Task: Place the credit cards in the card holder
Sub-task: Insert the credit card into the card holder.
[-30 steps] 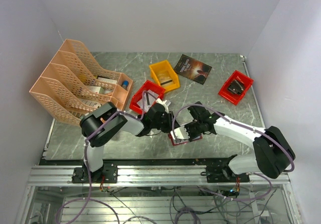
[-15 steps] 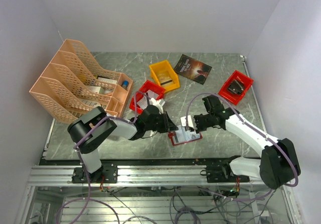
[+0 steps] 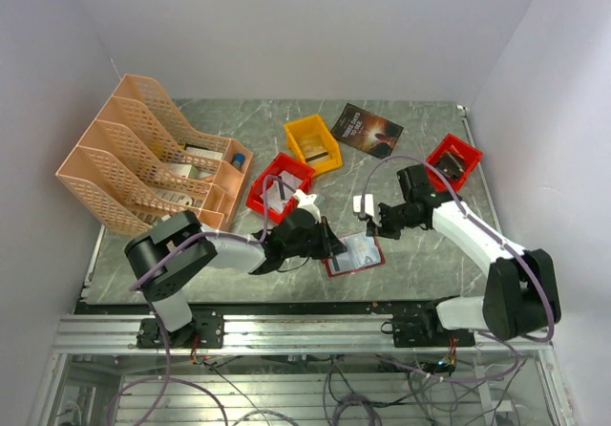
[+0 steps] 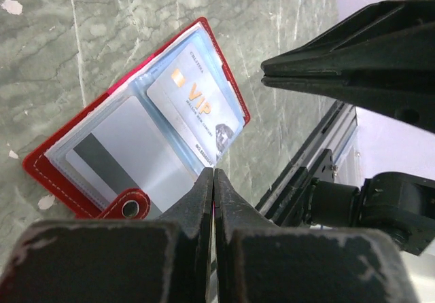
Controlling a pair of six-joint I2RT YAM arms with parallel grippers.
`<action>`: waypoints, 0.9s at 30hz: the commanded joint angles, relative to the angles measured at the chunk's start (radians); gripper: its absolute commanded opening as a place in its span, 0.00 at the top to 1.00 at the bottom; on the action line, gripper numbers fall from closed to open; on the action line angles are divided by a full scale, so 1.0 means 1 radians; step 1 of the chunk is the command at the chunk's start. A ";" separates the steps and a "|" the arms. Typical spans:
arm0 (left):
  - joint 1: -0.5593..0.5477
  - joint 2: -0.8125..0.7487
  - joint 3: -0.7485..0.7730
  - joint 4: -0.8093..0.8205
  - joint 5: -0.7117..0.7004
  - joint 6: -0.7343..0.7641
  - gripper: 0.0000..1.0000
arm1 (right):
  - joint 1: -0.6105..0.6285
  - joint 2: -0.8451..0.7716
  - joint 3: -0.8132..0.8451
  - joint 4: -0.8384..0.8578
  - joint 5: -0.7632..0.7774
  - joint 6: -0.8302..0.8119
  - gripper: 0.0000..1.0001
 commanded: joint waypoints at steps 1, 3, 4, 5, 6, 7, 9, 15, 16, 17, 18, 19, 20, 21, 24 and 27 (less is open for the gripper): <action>-0.026 0.052 0.070 -0.056 -0.075 0.014 0.93 | -0.039 0.086 0.048 -0.050 0.029 0.093 0.96; -0.032 0.073 0.106 -0.107 -0.087 0.020 0.93 | -0.043 0.124 0.055 -0.046 0.052 0.125 0.96; -0.034 0.081 0.121 -0.122 -0.094 0.022 0.93 | -0.043 0.141 0.058 -0.043 0.068 0.140 0.97; -0.036 0.090 0.135 -0.144 -0.100 0.025 0.93 | -0.044 0.159 0.062 -0.042 0.083 0.154 0.97; -0.036 0.098 0.149 -0.174 -0.106 0.029 0.93 | -0.044 0.174 0.067 -0.040 0.096 0.167 0.98; -0.037 0.107 0.161 -0.192 -0.111 0.032 0.93 | -0.043 0.189 0.069 -0.039 0.109 0.175 0.98; -0.037 0.124 0.178 -0.209 -0.115 0.034 0.93 | -0.043 0.214 0.072 -0.040 0.128 0.184 0.98; -0.037 0.167 0.211 -0.235 -0.121 0.031 0.93 | -0.044 0.265 0.074 -0.040 0.154 0.208 0.99; -0.037 0.171 0.215 -0.241 -0.123 0.031 0.93 | -0.044 0.272 0.076 -0.040 0.158 0.212 0.99; -0.038 0.176 0.222 -0.247 -0.124 0.032 0.93 | -0.044 0.279 0.077 -0.040 0.162 0.216 0.99; -0.037 0.179 0.226 -0.255 -0.126 0.034 0.93 | -0.044 0.285 0.078 -0.039 0.165 0.218 0.99; -0.037 0.183 0.234 -0.271 -0.127 0.035 0.93 | -0.044 0.290 0.079 -0.040 0.167 0.219 0.99; -0.037 0.188 0.241 -0.285 -0.130 0.035 0.93 | -0.044 0.293 0.079 -0.039 0.168 0.220 0.99; -0.037 0.192 0.247 -0.292 -0.132 0.036 0.93 | -0.044 0.296 0.079 -0.040 0.168 0.220 0.99; -0.037 0.204 0.255 -0.294 -0.131 0.034 0.93 | -0.045 0.298 0.079 -0.041 0.168 0.222 0.99; -0.037 0.216 0.262 -0.296 -0.128 0.033 0.93 | -0.045 0.301 0.079 -0.039 0.168 0.223 0.99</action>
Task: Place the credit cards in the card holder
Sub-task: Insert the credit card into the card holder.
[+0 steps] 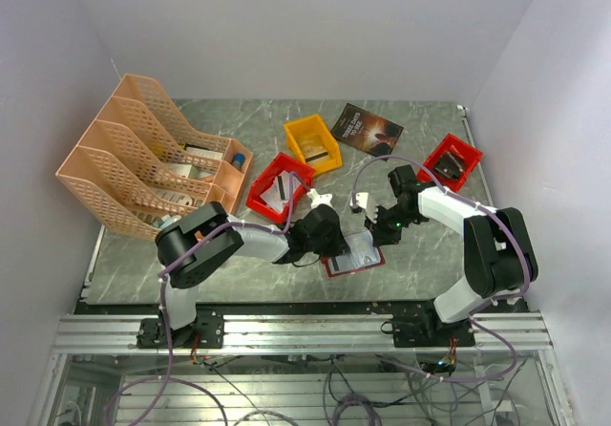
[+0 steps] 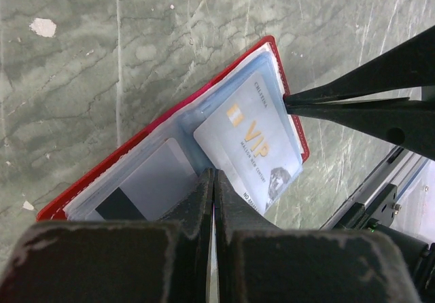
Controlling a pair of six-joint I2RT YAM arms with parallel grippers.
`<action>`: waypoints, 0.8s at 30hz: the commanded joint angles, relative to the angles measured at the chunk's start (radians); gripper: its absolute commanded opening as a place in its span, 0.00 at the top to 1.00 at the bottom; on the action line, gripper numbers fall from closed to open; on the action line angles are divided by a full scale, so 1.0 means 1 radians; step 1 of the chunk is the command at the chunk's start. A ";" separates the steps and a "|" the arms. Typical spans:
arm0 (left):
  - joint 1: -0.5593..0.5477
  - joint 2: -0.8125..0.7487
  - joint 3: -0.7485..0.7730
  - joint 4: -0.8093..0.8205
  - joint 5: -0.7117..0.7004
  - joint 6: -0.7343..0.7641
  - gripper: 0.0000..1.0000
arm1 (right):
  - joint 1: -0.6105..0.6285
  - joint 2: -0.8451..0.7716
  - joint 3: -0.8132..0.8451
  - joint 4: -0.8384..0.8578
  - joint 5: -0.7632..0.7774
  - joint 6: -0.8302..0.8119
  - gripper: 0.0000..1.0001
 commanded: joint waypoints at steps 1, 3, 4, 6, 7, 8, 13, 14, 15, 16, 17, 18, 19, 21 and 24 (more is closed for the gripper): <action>-0.005 0.035 0.027 -0.025 -0.020 0.014 0.93 | -0.007 0.015 0.014 -0.007 0.008 0.009 0.99; -0.005 0.041 0.031 -0.012 -0.015 0.015 0.93 | -0.006 0.018 0.014 -0.008 0.010 0.009 0.99; -0.005 0.043 0.034 -0.003 -0.013 0.017 0.93 | -0.007 0.019 0.013 -0.010 0.010 0.008 0.99; -0.005 0.046 0.036 0.016 -0.007 0.022 0.93 | -0.007 0.024 0.013 -0.010 0.010 0.008 0.99; -0.005 0.046 0.038 0.023 -0.005 0.024 0.93 | -0.007 0.026 0.013 -0.010 0.010 0.007 0.99; -0.005 0.046 0.041 0.028 -0.004 0.027 0.93 | -0.006 0.027 0.013 -0.011 0.010 0.007 0.99; -0.005 0.060 0.060 0.048 0.010 0.038 0.93 | -0.007 0.030 0.014 -0.012 0.006 0.009 0.98; -0.006 0.062 0.064 0.056 0.013 0.039 0.93 | -0.007 0.028 0.014 -0.013 0.005 0.009 0.98; -0.005 0.066 0.066 0.060 0.016 0.040 0.93 | -0.006 0.029 0.014 -0.012 0.004 0.010 0.98; -0.005 0.069 0.070 0.065 0.019 0.040 0.93 | -0.007 0.029 0.014 -0.012 0.003 0.011 0.97; -0.005 0.072 0.071 0.067 0.018 0.041 0.93 | -0.006 0.028 0.014 -0.011 0.003 0.014 0.97; -0.005 0.072 0.073 0.069 0.017 0.043 0.93 | -0.007 0.027 0.015 -0.008 0.004 0.018 0.96; -0.005 0.072 0.073 0.072 0.014 0.044 0.93 | -0.008 0.026 0.014 -0.006 0.006 0.023 0.95; -0.005 0.061 0.069 0.076 0.007 0.049 0.93 | -0.016 0.022 0.016 0.001 0.010 0.033 0.93; -0.005 0.029 0.049 0.076 -0.011 0.061 0.92 | -0.034 0.003 0.017 0.008 0.008 0.044 0.90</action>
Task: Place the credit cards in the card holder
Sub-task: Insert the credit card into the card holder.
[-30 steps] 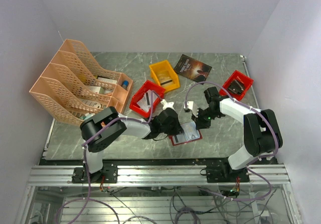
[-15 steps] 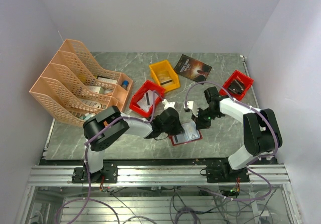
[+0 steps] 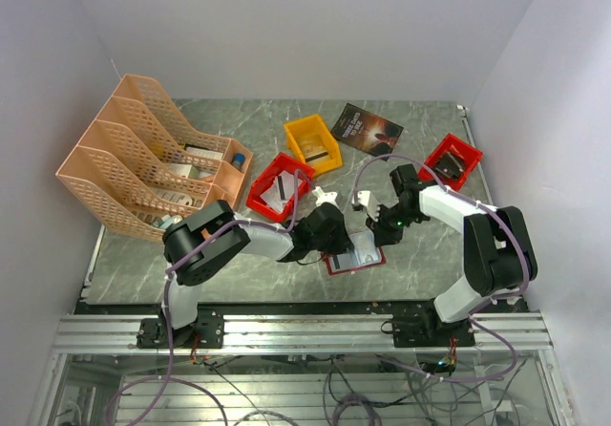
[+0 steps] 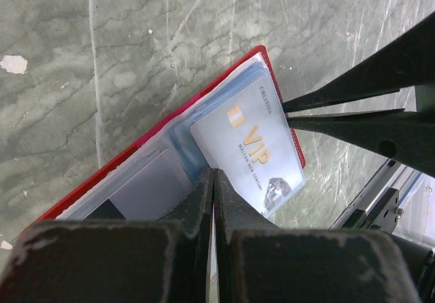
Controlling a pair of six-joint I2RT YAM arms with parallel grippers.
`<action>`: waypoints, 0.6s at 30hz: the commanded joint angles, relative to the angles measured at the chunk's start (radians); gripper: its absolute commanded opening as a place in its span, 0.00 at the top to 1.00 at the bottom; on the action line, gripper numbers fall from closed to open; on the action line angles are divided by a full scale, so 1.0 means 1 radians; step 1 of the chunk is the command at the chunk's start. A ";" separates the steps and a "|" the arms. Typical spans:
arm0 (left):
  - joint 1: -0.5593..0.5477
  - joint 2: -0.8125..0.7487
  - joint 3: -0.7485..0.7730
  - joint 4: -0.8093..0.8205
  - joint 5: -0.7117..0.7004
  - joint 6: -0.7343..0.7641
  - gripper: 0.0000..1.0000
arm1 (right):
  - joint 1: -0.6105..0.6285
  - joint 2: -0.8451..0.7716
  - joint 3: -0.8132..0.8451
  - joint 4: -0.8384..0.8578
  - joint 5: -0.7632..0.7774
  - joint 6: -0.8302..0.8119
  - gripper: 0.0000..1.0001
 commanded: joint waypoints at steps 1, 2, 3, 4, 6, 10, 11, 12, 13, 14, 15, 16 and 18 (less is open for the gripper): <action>-0.006 -0.039 -0.006 0.048 -0.025 0.035 0.92 | -0.031 -0.017 0.009 0.017 -0.002 0.022 0.89; -0.005 -0.057 -0.017 0.047 -0.032 0.040 0.91 | -0.041 -0.027 0.007 0.019 -0.009 0.022 0.88; -0.005 -0.076 -0.029 0.048 -0.039 0.047 0.90 | -0.050 -0.037 0.007 0.019 -0.017 0.024 0.87; -0.005 -0.098 -0.051 0.053 -0.049 0.053 0.89 | -0.061 -0.047 0.008 0.020 -0.030 0.026 0.85; -0.005 -0.146 -0.089 0.065 -0.067 0.065 0.87 | -0.078 -0.066 0.011 0.015 -0.062 0.027 0.83; -0.005 -0.263 -0.170 0.093 -0.105 0.090 0.85 | -0.102 -0.097 0.033 -0.007 -0.153 0.059 0.76; -0.005 -0.291 -0.189 0.103 -0.115 0.096 0.85 | -0.107 -0.095 0.045 -0.022 -0.182 0.072 0.73; -0.005 -0.322 -0.210 0.112 -0.126 0.102 0.85 | -0.109 -0.089 0.059 -0.041 -0.215 0.082 0.71; -0.005 -0.349 -0.230 0.123 -0.136 0.106 0.84 | -0.112 -0.079 0.074 -0.073 -0.254 0.088 0.69; -0.005 -0.380 -0.252 0.139 -0.152 0.106 0.83 | -0.114 -0.067 0.088 -0.098 -0.289 0.091 0.68; -0.005 -0.411 -0.280 0.161 -0.161 0.103 0.81 | -0.114 -0.055 0.100 -0.119 -0.317 0.093 0.68; -0.005 -0.439 -0.307 0.195 -0.171 0.101 0.79 | -0.114 -0.041 0.113 -0.139 -0.352 0.094 0.66; -0.003 -0.497 -0.381 0.261 -0.189 0.087 0.67 | -0.114 -0.015 0.120 -0.162 -0.373 0.102 0.66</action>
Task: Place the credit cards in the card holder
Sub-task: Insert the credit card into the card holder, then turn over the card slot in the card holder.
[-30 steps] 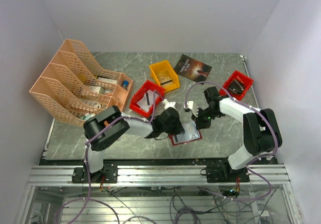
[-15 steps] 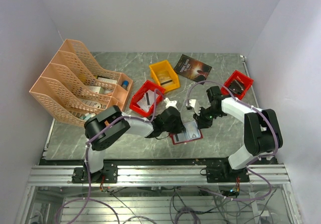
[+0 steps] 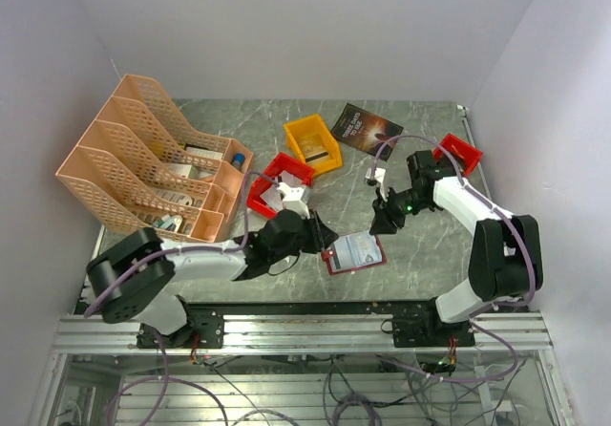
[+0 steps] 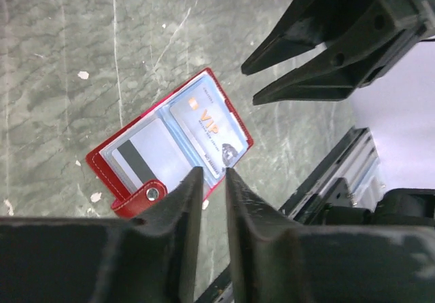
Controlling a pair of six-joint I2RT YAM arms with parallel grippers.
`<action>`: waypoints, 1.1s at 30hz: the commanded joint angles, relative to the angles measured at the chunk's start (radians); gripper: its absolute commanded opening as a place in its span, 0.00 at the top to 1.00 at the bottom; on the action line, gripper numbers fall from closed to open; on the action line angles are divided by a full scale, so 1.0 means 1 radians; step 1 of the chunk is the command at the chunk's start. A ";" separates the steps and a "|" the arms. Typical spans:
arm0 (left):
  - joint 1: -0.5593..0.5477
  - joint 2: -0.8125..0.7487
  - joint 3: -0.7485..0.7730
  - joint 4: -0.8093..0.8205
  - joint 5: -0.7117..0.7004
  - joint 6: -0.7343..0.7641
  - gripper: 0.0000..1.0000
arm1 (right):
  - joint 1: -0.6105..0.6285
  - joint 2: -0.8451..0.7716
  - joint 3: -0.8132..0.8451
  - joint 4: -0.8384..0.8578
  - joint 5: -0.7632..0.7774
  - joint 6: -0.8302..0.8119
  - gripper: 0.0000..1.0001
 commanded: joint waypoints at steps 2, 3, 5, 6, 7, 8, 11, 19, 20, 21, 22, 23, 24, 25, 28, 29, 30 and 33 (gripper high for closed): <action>0.002 -0.132 -0.151 0.211 -0.088 -0.024 0.56 | -0.006 0.061 0.026 -0.082 -0.120 0.048 0.65; 0.007 -0.146 -0.177 0.244 -0.085 -0.041 0.54 | -0.007 0.066 0.025 -0.078 -0.112 0.054 0.65; 0.015 -0.164 -0.217 0.300 -0.068 -0.070 0.55 | -0.007 0.074 0.024 -0.063 -0.098 0.073 0.65; 0.015 -0.171 -0.224 0.301 -0.061 -0.080 0.56 | -0.005 0.080 0.021 -0.055 -0.091 0.082 0.65; 0.015 -0.175 -0.226 0.295 -0.054 -0.084 0.57 | -0.005 0.090 0.023 -0.050 -0.081 0.088 0.66; 0.015 -0.178 -0.220 0.271 -0.042 -0.088 0.59 | -0.005 0.103 0.025 -0.050 -0.069 0.092 0.67; -0.005 -0.164 -0.180 0.186 -0.033 -0.089 0.62 | -0.004 0.139 0.030 -0.053 -0.036 0.097 0.70; -0.078 -0.051 -0.131 0.192 -0.069 -0.090 0.62 | -0.004 0.179 0.037 -0.040 -0.011 0.126 0.67; -0.081 -0.032 -0.123 0.201 -0.062 -0.090 0.62 | -0.005 0.184 0.038 -0.039 -0.009 0.130 0.67; -0.084 -0.008 -0.112 0.208 -0.053 -0.088 0.62 | -0.004 0.189 0.039 -0.038 -0.009 0.132 0.67; -0.087 0.017 -0.093 0.208 -0.045 -0.085 0.62 | -0.004 0.194 0.040 -0.038 -0.010 0.133 0.66; -0.091 0.045 -0.066 0.205 -0.038 -0.082 0.62 | -0.004 0.201 0.041 -0.040 -0.013 0.133 0.66; -0.094 0.071 -0.043 0.202 -0.032 -0.077 0.62 | -0.004 0.209 0.041 -0.041 -0.012 0.132 0.66; -0.097 0.099 -0.022 0.194 -0.027 -0.070 0.62 | -0.005 0.219 0.041 -0.043 -0.012 0.133 0.66; -0.099 0.173 0.036 0.167 -0.012 -0.059 0.63 | -0.004 0.237 0.041 -0.041 -0.005 0.141 0.66; -0.100 0.191 0.052 0.155 -0.012 -0.056 0.63 | -0.004 0.241 0.041 -0.038 -0.001 0.143 0.66; -0.100 0.205 0.066 0.142 -0.013 -0.051 0.64 | -0.005 0.243 0.041 -0.035 0.004 0.146 0.66; -0.099 0.242 0.095 0.109 -0.026 -0.052 0.69 | -0.004 0.242 0.041 -0.029 0.013 0.154 0.65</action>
